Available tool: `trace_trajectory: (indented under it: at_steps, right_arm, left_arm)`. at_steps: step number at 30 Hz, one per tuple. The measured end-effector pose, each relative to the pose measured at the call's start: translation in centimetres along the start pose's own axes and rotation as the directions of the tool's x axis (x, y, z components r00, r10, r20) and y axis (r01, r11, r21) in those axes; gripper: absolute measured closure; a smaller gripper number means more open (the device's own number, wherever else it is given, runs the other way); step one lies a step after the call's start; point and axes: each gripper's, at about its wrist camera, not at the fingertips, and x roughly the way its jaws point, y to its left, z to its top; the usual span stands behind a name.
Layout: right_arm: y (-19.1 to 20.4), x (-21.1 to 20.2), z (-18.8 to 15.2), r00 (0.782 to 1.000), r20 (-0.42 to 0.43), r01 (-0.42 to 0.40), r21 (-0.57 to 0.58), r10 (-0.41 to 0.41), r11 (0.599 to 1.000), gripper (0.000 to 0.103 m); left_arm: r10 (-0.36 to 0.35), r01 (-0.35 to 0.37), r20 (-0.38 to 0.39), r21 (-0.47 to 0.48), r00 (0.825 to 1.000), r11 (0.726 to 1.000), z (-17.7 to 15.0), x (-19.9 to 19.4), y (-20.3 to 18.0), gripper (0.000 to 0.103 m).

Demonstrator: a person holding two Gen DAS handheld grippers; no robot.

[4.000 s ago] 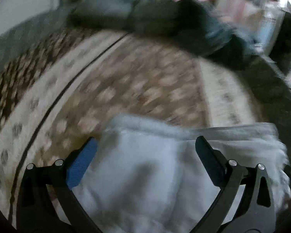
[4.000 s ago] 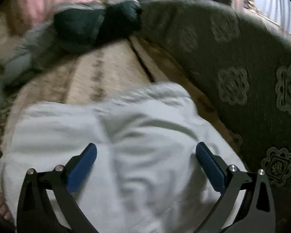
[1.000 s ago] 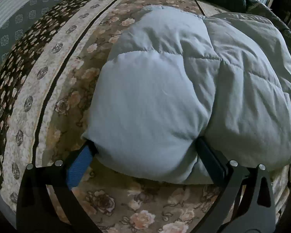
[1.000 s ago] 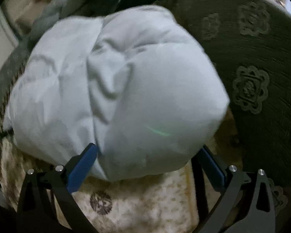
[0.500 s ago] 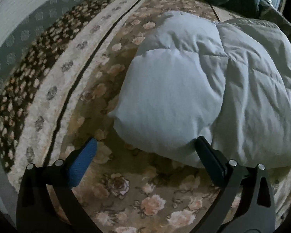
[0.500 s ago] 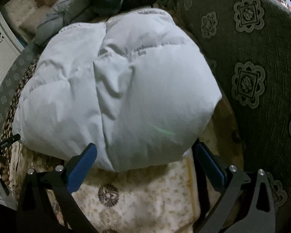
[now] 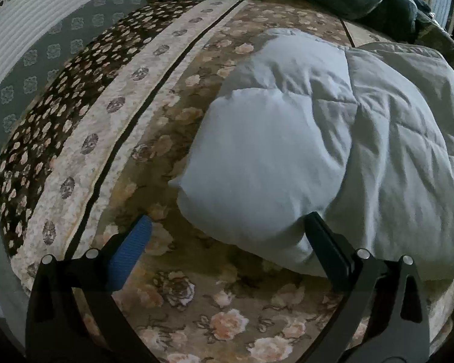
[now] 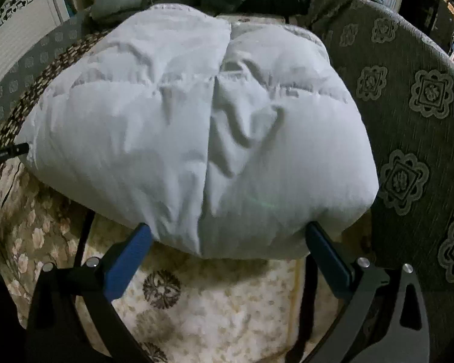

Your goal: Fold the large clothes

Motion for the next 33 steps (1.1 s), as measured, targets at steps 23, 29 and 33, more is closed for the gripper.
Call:
trace_trajectory:
  at_steps: [23,29,33]
  right_arm:
    - [-1.2,0.7,0.4,1.000,0.000,-0.003,0.045,0.003,0.999,0.002]
    - [-1.7,1.1,0.6,1.000,0.008,0.010,0.082,-0.010,0.997,0.002]
    - [-2.9,1.8,0.3,1.000,-0.006,0.025,0.116,-0.025,0.993,0.002]
  left_arm:
    - [-0.008,0.008,-0.024,0.010,1.000,1.000,0.8,2.3,-0.2,0.003]
    - [-0.045,0.046,-0.037,0.024,0.998,0.999,1.1,2.8,0.5,0.003]
    - [-0.067,0.067,-0.036,-0.002,0.997,0.998,1.5,2.3,1.1,0.003]
